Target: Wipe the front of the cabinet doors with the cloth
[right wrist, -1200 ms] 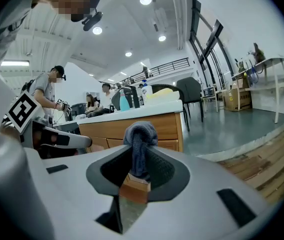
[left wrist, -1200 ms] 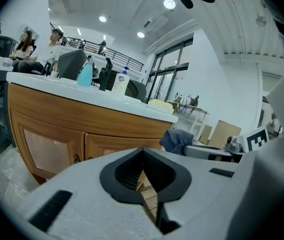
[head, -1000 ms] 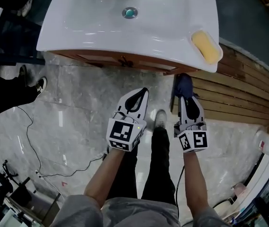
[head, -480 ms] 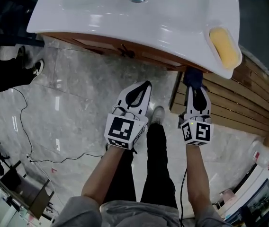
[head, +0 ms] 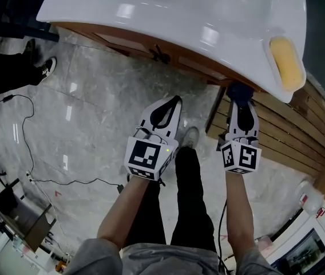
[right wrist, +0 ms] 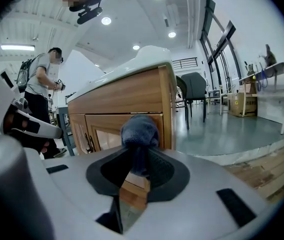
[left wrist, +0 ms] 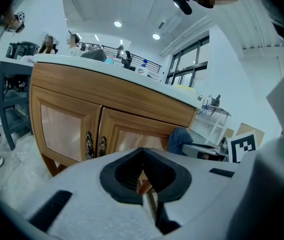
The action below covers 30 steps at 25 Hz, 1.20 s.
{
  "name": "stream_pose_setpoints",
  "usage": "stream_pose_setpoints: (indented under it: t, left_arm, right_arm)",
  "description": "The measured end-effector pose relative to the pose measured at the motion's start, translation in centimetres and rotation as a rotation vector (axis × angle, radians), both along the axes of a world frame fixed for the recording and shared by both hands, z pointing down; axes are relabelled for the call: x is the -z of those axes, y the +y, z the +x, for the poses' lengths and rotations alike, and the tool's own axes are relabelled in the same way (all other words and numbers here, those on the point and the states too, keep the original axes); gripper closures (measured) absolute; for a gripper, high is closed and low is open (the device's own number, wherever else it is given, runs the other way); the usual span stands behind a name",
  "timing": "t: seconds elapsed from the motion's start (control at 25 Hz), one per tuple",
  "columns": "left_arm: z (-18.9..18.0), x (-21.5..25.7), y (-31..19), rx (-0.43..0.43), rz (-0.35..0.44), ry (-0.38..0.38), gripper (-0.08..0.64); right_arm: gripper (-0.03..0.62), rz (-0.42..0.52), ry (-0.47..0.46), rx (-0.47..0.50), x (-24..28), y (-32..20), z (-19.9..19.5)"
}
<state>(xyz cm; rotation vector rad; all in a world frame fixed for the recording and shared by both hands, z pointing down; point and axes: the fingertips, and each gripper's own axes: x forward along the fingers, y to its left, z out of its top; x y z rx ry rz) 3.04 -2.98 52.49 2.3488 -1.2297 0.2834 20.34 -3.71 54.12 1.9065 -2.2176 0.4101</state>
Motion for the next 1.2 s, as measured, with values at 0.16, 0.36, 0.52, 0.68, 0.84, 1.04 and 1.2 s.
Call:
stream_pose_setpoints:
  t: [0.16, 0.36, 0.52, 0.68, 0.84, 1.04, 1.2]
  left_arm:
    - [-0.3, -0.3, 0.4, 0.015, -0.006, -0.001, 0.552]
    - [-1.5, -0.6, 0.7, 0.027, -0.016, -0.001, 0.552]
    - [-2.8, -0.7, 0.8, 0.033, -0.021, -0.001, 0.552]
    - [-4.2, -0.9, 0.5, 0.039, -0.022, 0.002, 0.552]
    - [-5.9, -1.2, 0.0, 0.045, -0.029, 0.005, 0.552]
    - [-7.9, -1.5, -0.6, 0.051, -0.034, 0.007, 0.552]
    - [-9.2, -1.6, -1.0, 0.057, -0.036, 0.009, 0.552]
  right_arm:
    - [0.511, 0.002, -0.004, 0.03, -0.2, -0.5, -0.7]
    - [0.514, -0.001, 0.001, 0.062, -0.4, -1.1, -2.2]
    - [0.515, 0.0, 0.009, 0.086, -0.2, -1.5, -4.0]
    - [0.515, 0.0, 0.011, 0.105, -0.5, -2.2, -5.9]
    - [0.515, -0.002, 0.018, 0.119, -0.7, -3.0, -7.9]
    - [0.515, 0.0, 0.016, 0.133, -0.7, -3.9, -10.4]
    - [0.515, 0.002, 0.014, 0.151, -0.7, -4.6, -12.3]
